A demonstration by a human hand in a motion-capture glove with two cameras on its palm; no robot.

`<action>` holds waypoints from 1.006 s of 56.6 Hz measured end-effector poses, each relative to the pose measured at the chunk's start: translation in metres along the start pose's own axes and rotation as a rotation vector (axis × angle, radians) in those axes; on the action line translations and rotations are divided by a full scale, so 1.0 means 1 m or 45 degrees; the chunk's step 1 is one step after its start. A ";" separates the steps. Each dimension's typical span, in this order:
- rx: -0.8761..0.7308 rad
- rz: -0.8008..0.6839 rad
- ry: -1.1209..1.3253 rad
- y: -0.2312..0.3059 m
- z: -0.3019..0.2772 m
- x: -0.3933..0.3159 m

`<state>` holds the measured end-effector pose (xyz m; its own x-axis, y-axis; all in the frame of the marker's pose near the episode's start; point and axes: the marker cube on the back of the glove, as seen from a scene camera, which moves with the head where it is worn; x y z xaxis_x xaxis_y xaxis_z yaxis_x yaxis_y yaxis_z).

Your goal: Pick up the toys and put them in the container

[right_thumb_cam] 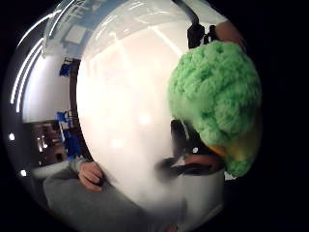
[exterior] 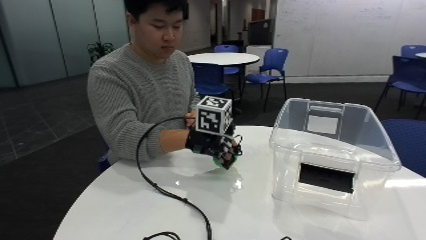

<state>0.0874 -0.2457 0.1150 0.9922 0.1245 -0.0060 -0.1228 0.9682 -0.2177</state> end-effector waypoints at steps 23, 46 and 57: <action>0.375 -0.129 -0.035 -0.025 -0.246 0.003; 0.276 -0.040 0.037 -0.188 -0.239 -0.071; 0.153 -0.264 0.064 -0.260 -0.210 -0.139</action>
<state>-0.0139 -0.5598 -0.0326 0.9959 -0.0880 -0.0229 0.0853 0.9912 -0.1015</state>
